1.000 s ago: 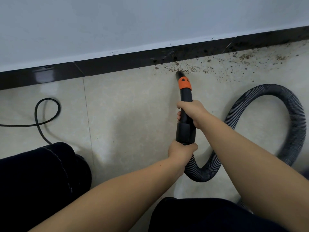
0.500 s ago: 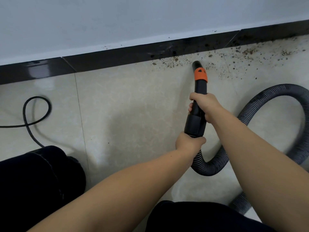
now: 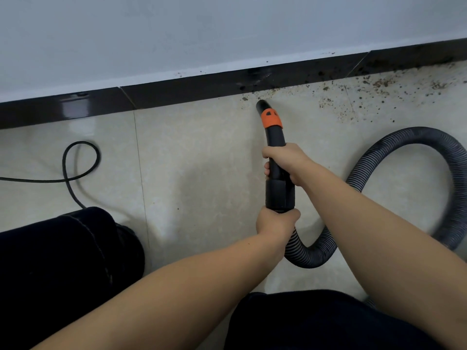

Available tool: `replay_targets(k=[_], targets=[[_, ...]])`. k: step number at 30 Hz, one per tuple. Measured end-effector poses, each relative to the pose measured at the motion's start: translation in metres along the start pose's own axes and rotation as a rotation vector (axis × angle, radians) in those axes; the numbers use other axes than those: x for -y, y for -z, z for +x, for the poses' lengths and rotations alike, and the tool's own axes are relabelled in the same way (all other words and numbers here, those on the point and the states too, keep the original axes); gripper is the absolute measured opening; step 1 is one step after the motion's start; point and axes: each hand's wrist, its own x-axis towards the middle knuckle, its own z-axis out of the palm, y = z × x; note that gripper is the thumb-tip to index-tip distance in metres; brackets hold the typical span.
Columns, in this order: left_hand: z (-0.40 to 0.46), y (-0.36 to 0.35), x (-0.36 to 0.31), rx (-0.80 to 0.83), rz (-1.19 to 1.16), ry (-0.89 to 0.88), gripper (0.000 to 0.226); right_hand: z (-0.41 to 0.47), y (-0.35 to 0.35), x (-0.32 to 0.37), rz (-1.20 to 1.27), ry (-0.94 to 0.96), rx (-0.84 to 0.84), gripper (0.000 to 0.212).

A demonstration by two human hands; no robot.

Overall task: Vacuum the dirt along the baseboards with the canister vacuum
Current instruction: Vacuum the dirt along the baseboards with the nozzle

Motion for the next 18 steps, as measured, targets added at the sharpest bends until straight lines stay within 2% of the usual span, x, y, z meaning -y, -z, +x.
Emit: replay_targets(k=[9,18], targets=[[0.002,0.035,-0.003,-0.076,-0.025,-0.039,0.034,-0.003,-0.039,0.01,-0.017,0.015,0.083,0.009],[0.016,0.015,-0.013,0.002,0.096,-0.049,0.032,0.013,-0.006,0.006,0.1,0.002,-0.053,0.01]])
